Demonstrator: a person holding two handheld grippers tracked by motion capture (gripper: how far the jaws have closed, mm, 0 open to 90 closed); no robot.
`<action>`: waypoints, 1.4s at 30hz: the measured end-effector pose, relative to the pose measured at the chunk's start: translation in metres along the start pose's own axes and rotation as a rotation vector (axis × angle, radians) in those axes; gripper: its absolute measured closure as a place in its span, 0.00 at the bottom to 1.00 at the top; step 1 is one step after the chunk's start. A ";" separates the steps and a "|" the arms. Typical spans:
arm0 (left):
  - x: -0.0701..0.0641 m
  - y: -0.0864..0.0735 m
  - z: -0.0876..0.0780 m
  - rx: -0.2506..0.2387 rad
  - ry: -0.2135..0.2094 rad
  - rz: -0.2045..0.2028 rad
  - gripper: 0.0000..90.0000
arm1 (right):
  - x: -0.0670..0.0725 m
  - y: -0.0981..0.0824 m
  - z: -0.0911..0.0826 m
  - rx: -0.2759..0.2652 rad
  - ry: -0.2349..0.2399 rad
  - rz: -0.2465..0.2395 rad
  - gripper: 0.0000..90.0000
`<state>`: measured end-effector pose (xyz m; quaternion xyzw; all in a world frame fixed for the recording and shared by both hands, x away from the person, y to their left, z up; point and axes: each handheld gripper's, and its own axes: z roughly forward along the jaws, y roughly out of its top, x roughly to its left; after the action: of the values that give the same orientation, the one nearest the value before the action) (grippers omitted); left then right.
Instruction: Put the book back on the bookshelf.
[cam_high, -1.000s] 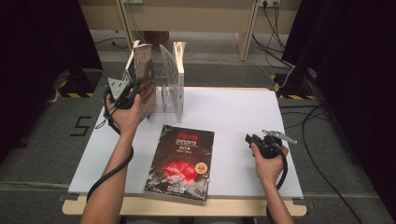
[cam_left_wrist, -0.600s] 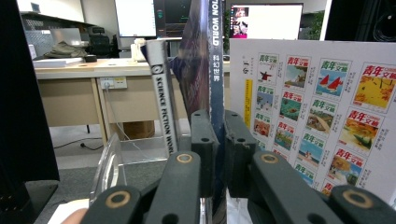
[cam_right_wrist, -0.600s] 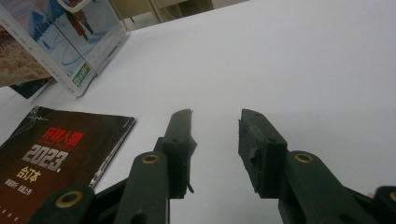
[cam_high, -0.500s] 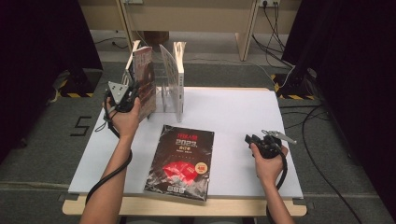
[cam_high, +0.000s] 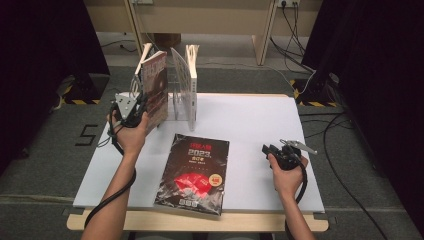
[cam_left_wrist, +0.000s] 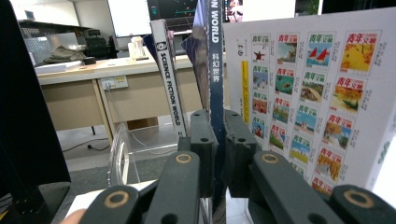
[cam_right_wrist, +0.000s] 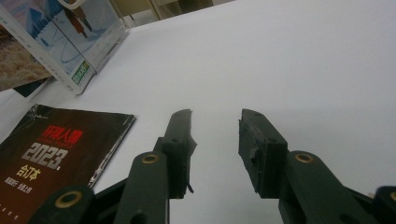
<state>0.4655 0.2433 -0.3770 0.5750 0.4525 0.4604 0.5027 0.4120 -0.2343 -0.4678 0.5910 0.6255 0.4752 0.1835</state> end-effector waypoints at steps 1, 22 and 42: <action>0.001 0.000 -0.001 0.002 -0.003 -0.004 0.93 | 0.000 0.000 0.000 0.003 -0.001 0.004 0.72; 0.009 -0.010 -0.020 0.122 -0.019 0.010 0.92 | 0.002 -0.002 0.001 0.014 -0.008 -0.005 0.71; 0.022 -0.033 -0.039 0.177 0.018 -0.078 0.93 | 0.002 -0.002 0.001 0.014 -0.010 -0.004 0.71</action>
<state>0.4286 0.2736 -0.4051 0.5950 0.5177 0.4040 0.4634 0.4112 -0.2320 -0.4688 0.5933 0.6291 0.4676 0.1835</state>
